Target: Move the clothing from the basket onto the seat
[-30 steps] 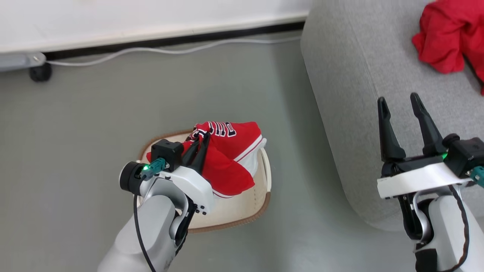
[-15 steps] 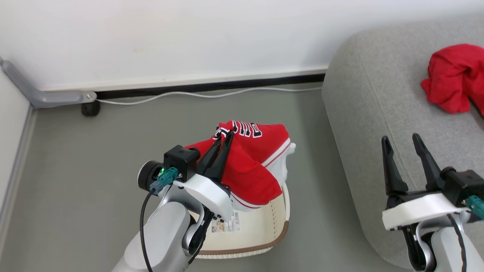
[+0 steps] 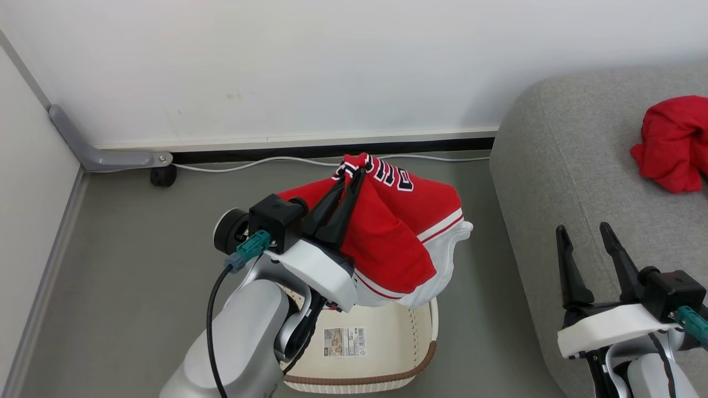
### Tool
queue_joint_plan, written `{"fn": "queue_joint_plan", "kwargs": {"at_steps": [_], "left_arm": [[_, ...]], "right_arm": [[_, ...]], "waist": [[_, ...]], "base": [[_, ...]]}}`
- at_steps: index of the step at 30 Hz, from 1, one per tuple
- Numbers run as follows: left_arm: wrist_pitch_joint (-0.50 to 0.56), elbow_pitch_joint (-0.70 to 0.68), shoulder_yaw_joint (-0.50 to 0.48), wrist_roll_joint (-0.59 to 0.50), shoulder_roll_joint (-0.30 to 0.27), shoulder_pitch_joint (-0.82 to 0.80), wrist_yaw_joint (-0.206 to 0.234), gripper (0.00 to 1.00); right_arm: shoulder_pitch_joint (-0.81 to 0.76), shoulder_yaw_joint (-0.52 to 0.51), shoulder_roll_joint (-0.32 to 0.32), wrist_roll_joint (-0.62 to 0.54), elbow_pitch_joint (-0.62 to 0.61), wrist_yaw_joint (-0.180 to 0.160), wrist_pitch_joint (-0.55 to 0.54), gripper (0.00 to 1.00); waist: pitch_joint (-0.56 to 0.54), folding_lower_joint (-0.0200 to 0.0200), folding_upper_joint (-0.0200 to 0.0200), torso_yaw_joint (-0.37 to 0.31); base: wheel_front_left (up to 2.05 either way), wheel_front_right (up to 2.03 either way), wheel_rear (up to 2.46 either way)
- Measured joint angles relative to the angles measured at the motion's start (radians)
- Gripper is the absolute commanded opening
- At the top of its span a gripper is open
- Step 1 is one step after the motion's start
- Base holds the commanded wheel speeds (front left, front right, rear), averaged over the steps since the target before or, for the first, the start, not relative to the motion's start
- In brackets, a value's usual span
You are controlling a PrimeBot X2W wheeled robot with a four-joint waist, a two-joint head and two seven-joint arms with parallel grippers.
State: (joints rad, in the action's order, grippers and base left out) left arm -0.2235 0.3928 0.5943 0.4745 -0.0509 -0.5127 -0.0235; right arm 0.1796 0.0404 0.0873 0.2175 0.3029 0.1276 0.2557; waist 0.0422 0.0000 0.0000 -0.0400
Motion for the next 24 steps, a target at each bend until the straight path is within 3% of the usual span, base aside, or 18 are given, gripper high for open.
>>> {"fn": "queue_joint_plan", "kwargs": {"at_steps": [10,17,24], "left_arm": [[0.018,-0.037,0.000,0.000,-0.004,-0.027,0.012,0.00],[0.018,-0.041,0.008,0.000,-0.005,-0.030,0.013,0.00],[0.018,-0.042,0.028,0.000,-0.003,-0.051,0.013,0.00]], "right_arm": [[0.004,0.075,-0.013,0.044,-0.041,0.000,0.000,1.00],[0.094,0.327,0.045,0.189,-0.171,0.000,0.000,1.00],[0.204,0.553,0.138,0.274,-0.151,0.000,0.000,1.00]], "waist": [[0.008,0.0000,0.0000,-0.009],[0.023,0.0000,0.0000,-0.014],[0.034,0.0000,0.0000,0.000]], "base": [[0.00,0.00,0.00],[0.00,0.00,0.00],[0.00,0.00,0.00]]}}
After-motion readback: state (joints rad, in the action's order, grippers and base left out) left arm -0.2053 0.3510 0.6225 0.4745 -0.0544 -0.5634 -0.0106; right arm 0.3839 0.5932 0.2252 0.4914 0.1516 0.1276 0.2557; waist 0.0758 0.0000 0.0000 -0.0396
